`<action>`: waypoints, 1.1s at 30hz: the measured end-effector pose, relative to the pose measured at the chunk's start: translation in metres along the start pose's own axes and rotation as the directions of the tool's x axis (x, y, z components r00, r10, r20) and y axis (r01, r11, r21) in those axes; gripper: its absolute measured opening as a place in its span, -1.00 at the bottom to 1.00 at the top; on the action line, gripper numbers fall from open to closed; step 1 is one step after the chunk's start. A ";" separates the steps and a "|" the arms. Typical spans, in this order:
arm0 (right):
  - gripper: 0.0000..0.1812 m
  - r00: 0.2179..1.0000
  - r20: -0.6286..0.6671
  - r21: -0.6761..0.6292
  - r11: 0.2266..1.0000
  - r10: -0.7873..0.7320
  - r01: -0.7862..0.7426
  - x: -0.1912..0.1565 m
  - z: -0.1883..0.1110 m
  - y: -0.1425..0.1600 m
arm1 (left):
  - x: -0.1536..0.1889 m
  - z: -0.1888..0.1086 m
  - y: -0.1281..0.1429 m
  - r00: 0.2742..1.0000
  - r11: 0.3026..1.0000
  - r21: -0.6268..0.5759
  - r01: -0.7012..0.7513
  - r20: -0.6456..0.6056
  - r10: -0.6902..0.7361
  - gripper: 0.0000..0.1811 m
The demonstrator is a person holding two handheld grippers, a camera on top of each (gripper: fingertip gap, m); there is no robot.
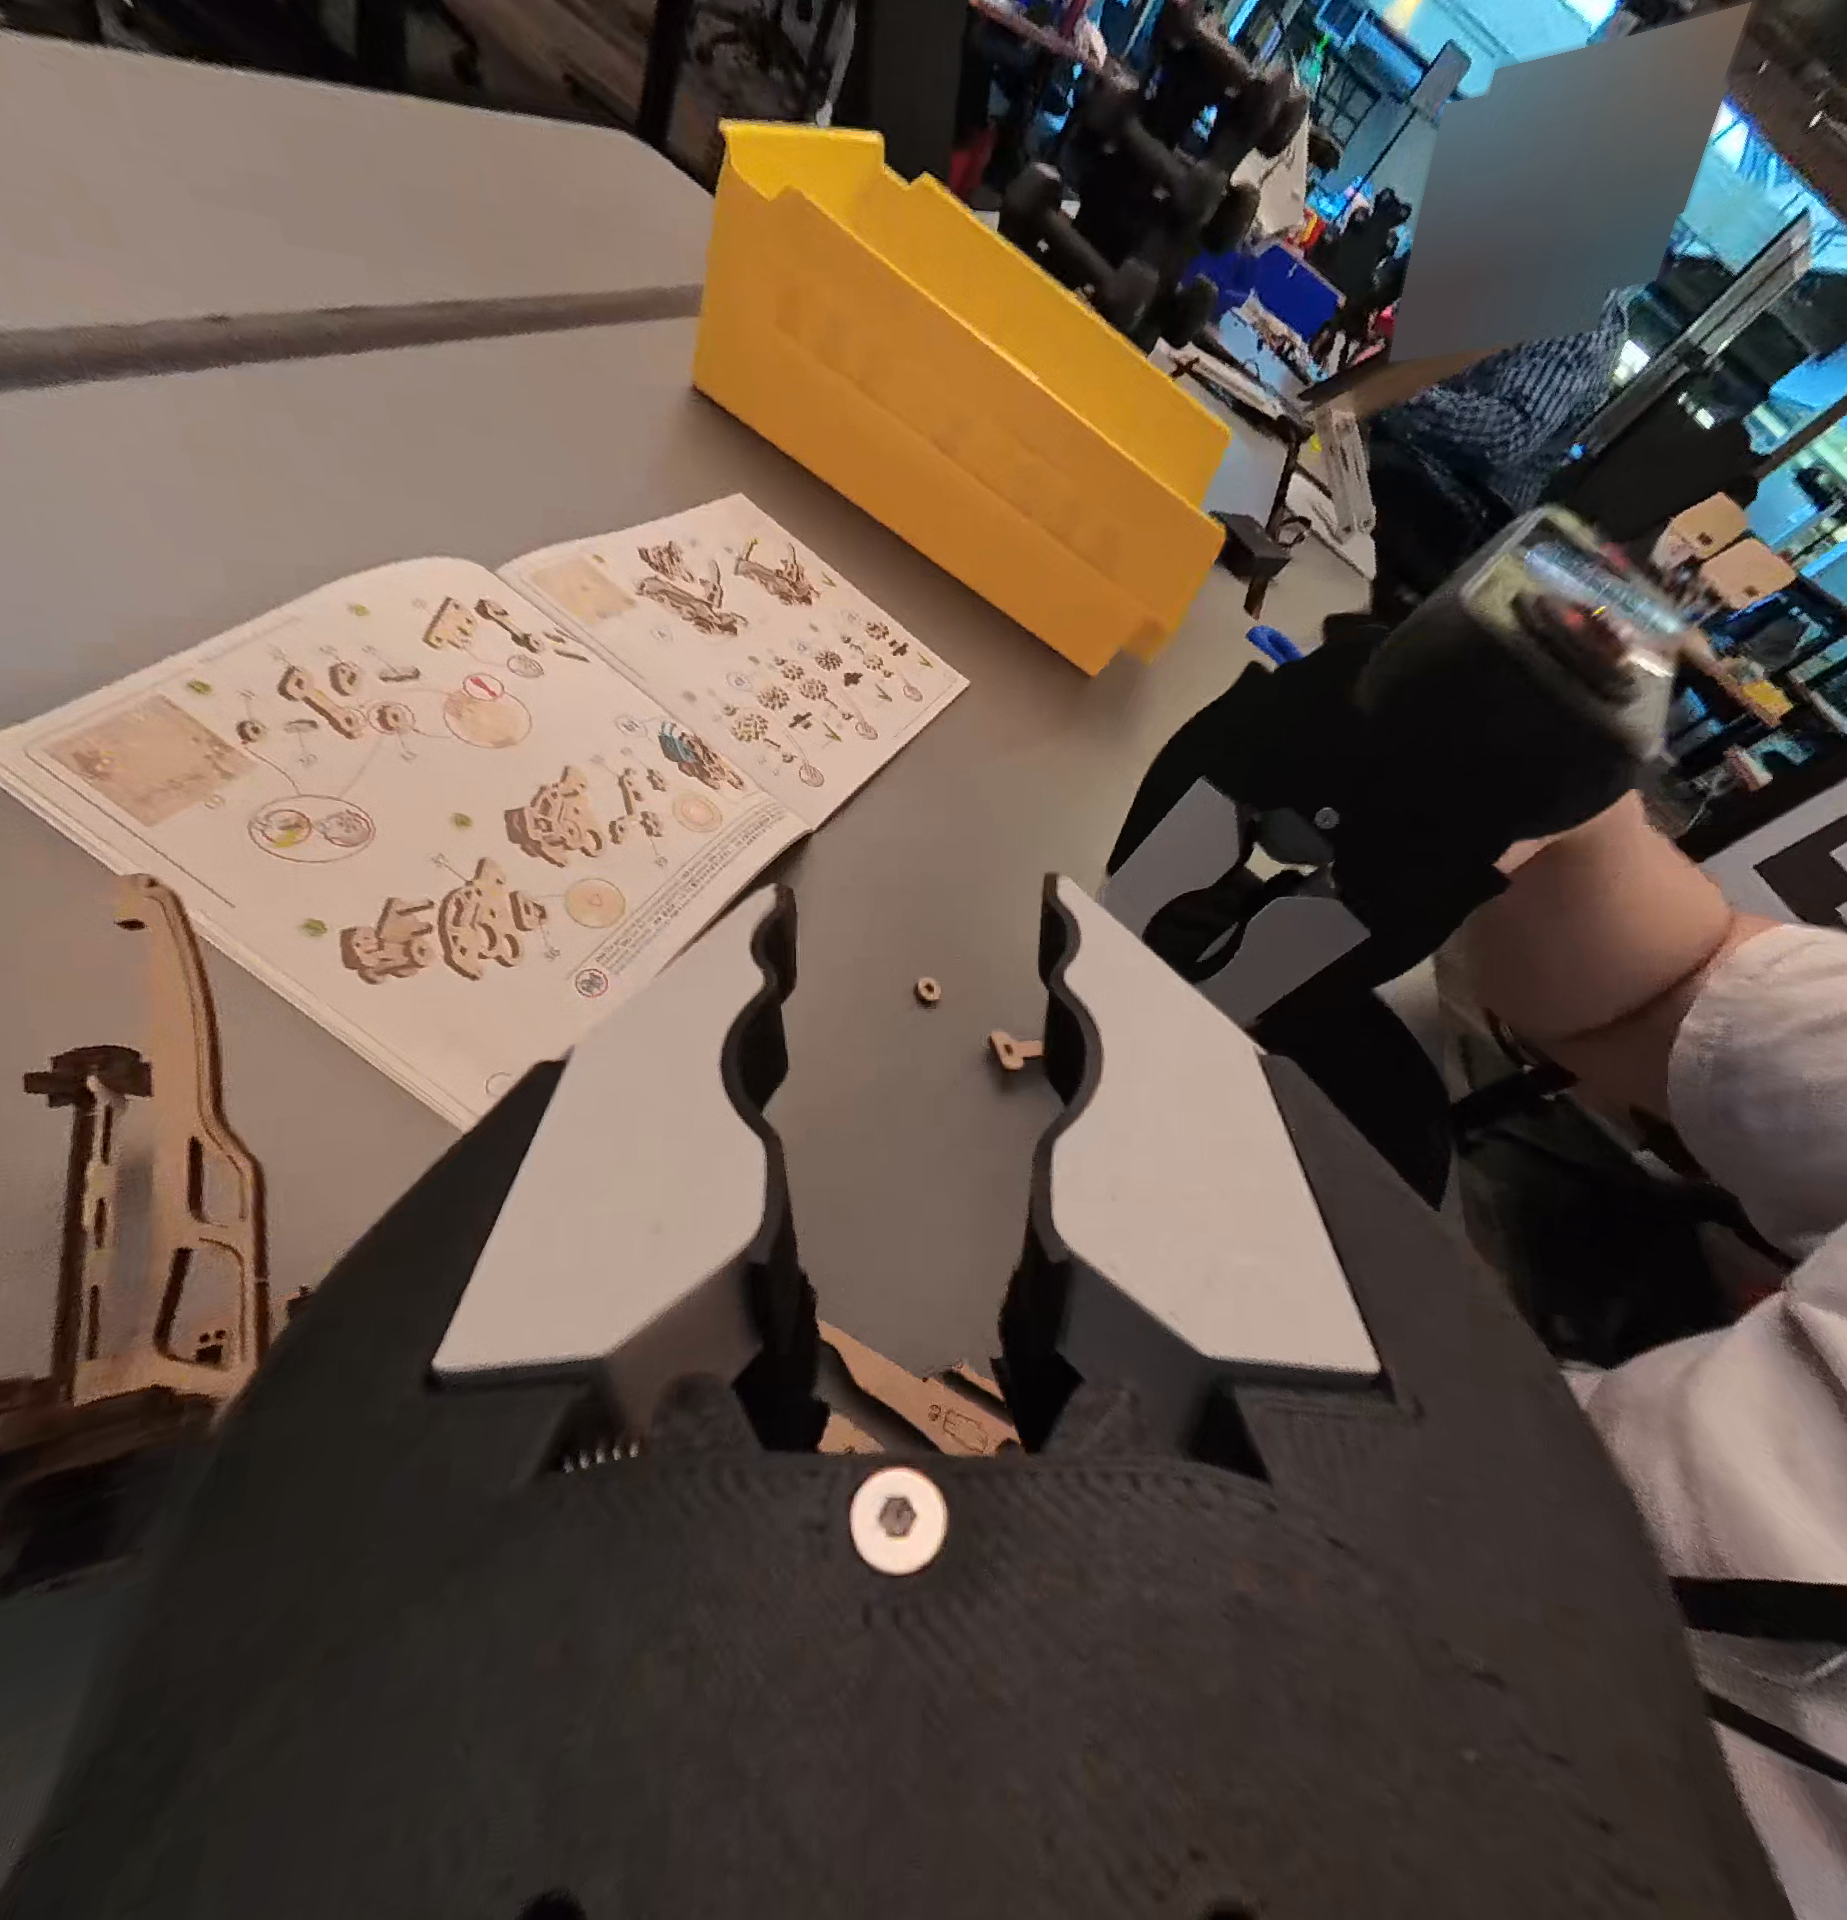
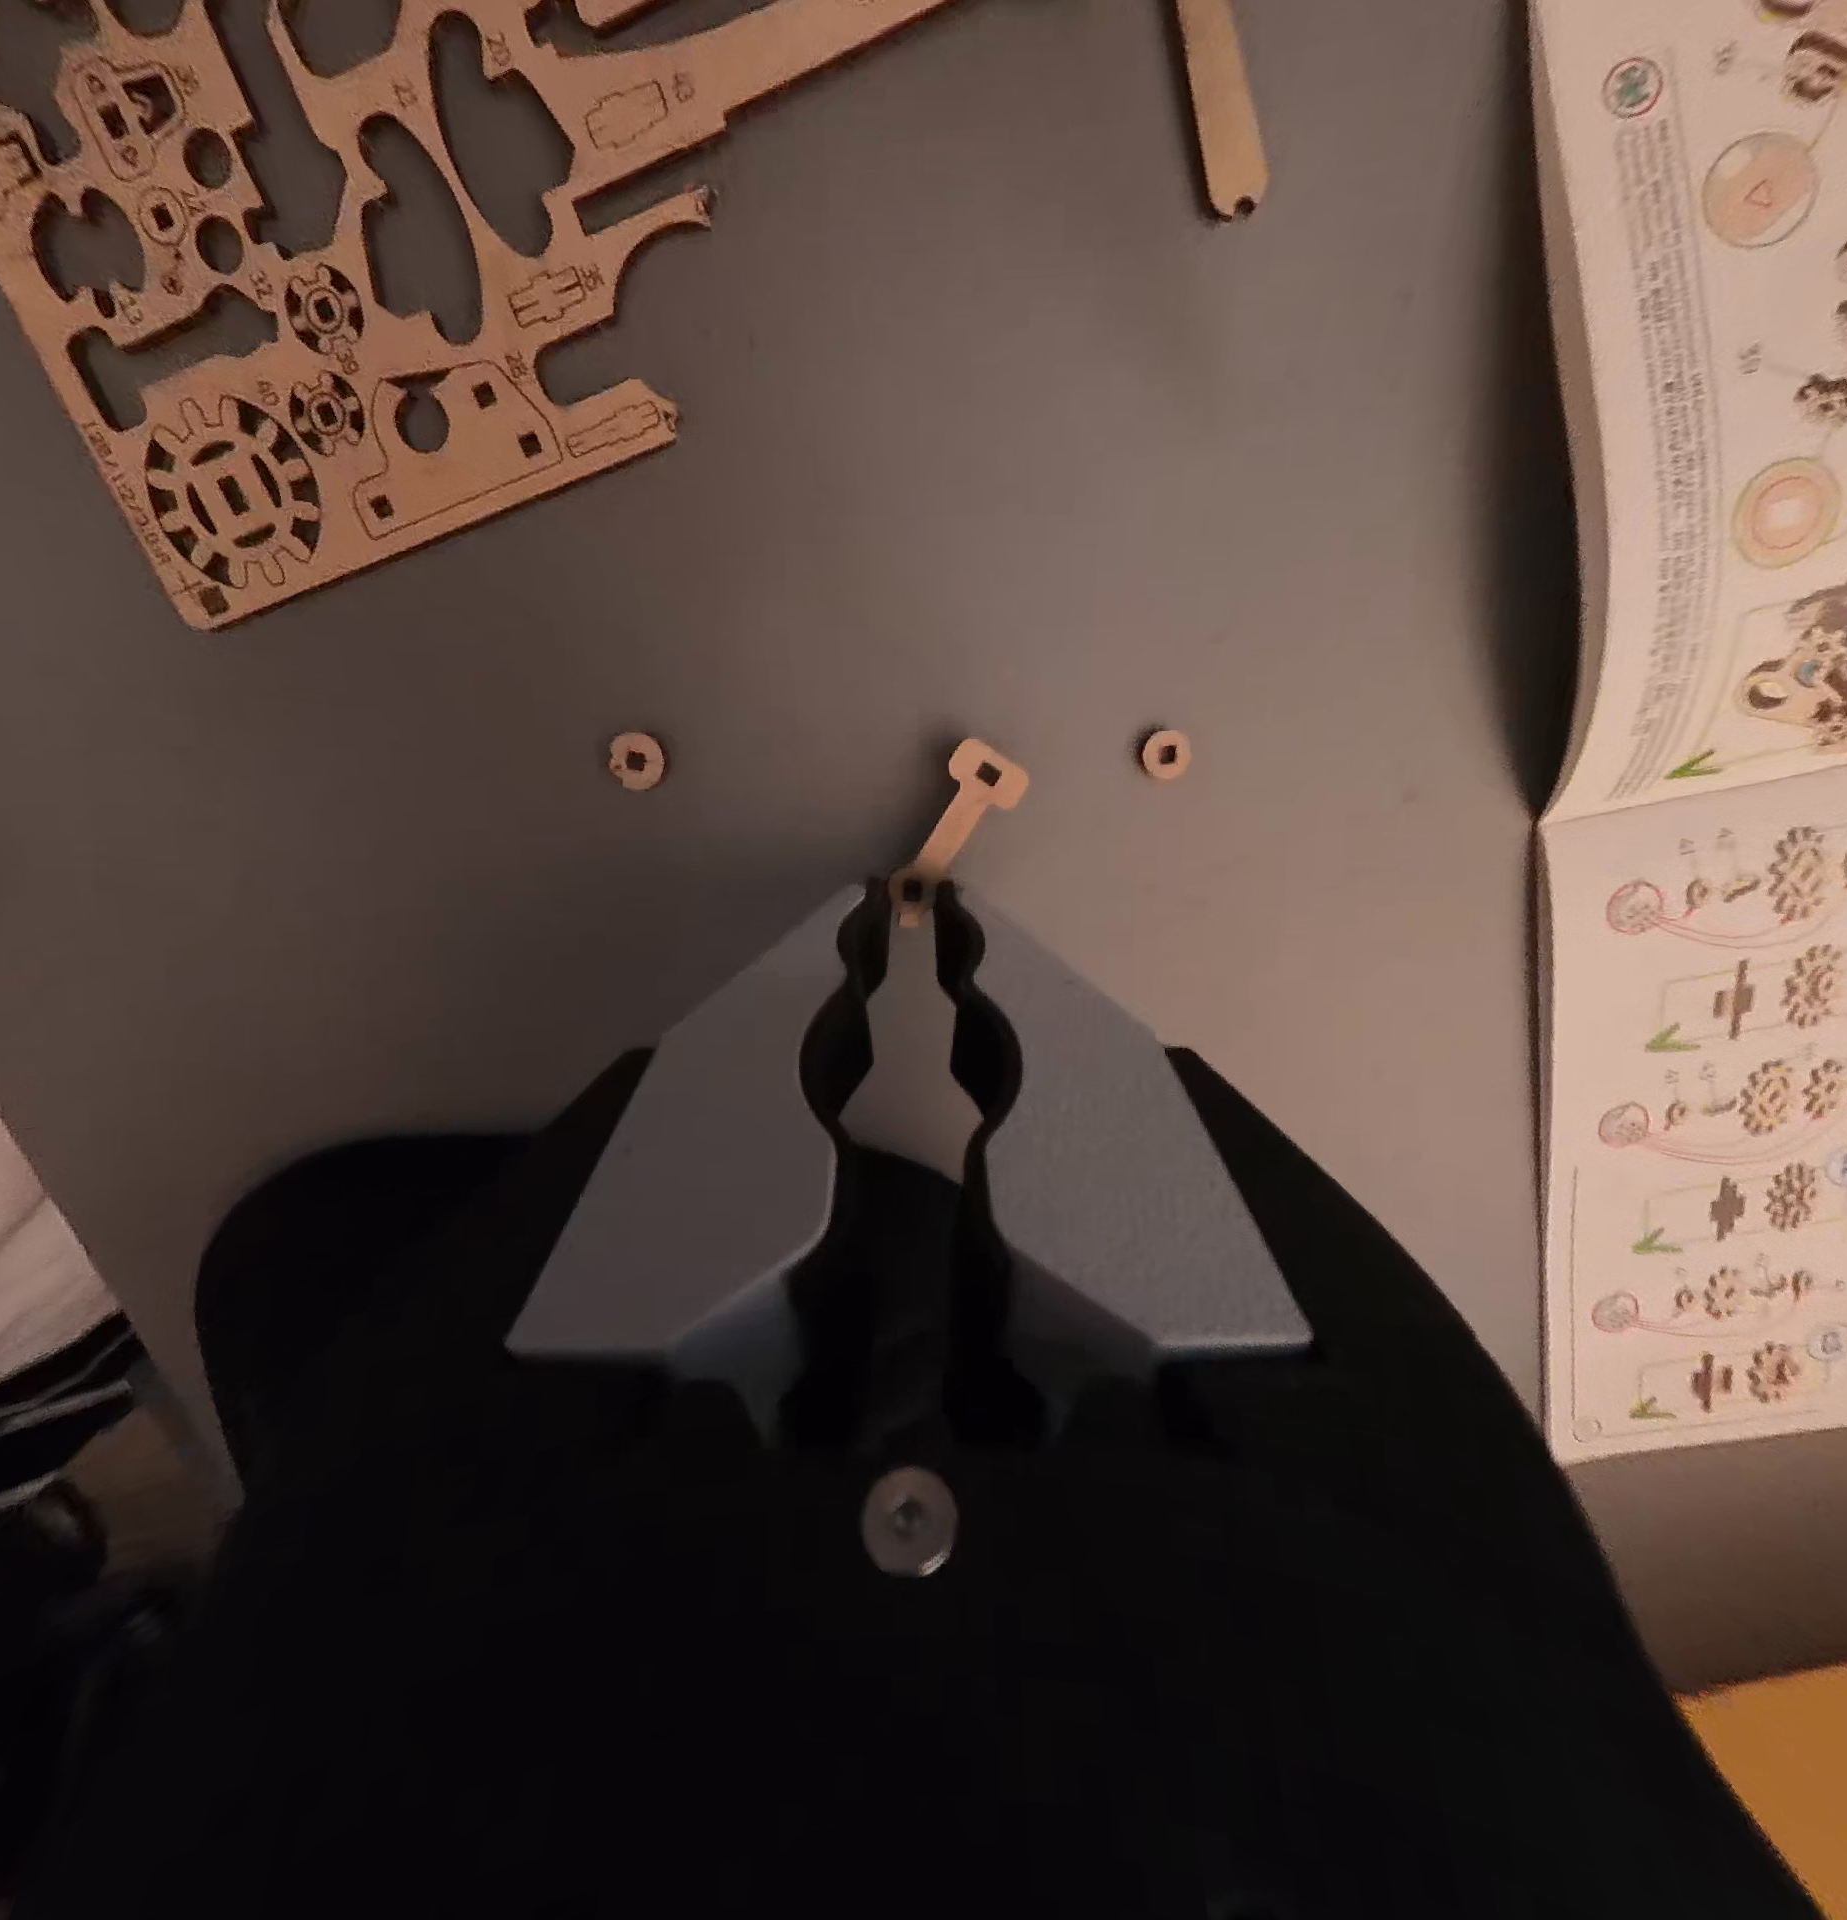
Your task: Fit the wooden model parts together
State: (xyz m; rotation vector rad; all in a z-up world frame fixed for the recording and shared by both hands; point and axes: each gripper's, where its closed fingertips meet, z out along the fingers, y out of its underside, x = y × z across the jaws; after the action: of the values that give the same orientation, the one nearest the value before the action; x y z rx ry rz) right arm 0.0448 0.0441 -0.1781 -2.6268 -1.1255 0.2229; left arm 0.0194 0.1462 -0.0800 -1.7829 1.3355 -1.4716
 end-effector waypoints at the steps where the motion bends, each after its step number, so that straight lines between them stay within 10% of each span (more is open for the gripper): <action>1: -0.92 1.000 -0.020 -0.023 1.000 -0.008 0.008 0.002 -0.003 0.003 | -0.002 0.002 0.003 1.000 1.000 -0.022 -0.016 0.016 0.017 -0.50; 8: -0.91 0.997 -0.073 -0.030 0.999 -0.037 0.035 0.005 -0.011 0.006 | -0.055 -0.020 0.004 0.818 0.921 -0.222 -0.319 0.427 0.386 -0.59; 17: -0.91 0.997 -0.065 -0.045 0.998 -0.043 0.040 0.001 -0.005 0.012 | -0.088 -0.049 0.000 0.585 0.882 -0.354 -0.311 0.660 0.471 -0.46; 33: -0.91 0.999 -0.043 -0.028 0.999 -0.028 0.026 -0.001 -0.005 0.020 | -0.083 -0.040 0.008 0.651 0.898 -0.339 -0.282 0.620 0.438 -0.50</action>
State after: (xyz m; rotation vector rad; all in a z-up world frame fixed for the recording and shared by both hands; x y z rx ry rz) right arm 0.0592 0.0297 -0.1790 -2.6256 -1.1571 0.1457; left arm -0.0164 0.2242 -0.1130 -1.7749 1.3482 -0.3668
